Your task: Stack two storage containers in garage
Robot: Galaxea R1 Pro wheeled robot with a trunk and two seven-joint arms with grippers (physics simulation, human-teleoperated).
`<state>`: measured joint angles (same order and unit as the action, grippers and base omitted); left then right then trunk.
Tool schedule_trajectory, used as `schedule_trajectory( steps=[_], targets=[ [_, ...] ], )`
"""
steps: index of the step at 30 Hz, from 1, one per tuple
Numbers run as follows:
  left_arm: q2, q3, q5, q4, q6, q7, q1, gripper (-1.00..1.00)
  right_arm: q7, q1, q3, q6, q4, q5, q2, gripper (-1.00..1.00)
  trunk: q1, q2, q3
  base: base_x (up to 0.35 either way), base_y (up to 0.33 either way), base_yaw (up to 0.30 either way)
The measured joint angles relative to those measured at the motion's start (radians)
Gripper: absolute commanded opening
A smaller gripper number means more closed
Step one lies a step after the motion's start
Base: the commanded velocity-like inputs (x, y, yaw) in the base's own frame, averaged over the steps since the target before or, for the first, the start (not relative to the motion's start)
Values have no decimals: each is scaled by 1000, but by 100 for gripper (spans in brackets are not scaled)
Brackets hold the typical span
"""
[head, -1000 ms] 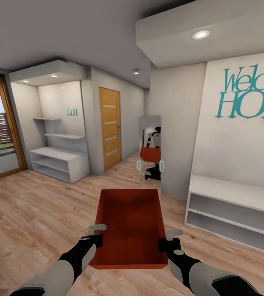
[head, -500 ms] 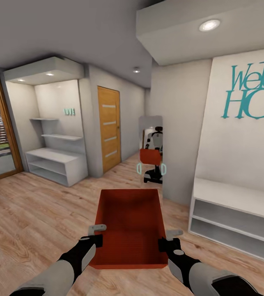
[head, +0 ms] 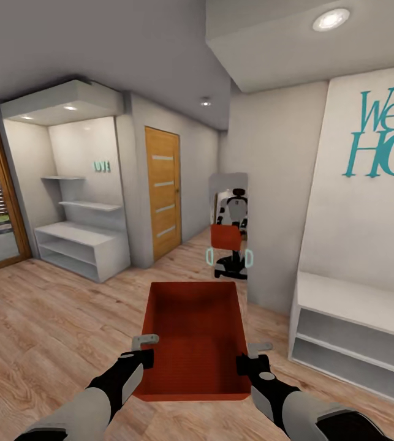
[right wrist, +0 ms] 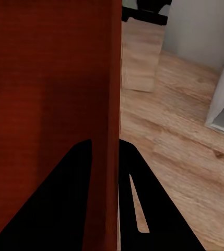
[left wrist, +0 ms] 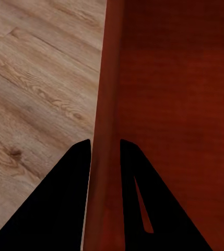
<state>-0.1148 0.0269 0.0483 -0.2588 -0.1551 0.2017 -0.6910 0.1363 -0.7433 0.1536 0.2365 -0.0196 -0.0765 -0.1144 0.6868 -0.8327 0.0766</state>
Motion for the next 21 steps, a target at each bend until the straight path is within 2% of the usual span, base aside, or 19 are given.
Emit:
schedule_trajectory(
  steps=[21],
  targets=[
    [1,0,0,0,0,-2,0,-100,3,0,1,0,0,1,-2,-100,0,0,0,322,0,264]
  ],
)
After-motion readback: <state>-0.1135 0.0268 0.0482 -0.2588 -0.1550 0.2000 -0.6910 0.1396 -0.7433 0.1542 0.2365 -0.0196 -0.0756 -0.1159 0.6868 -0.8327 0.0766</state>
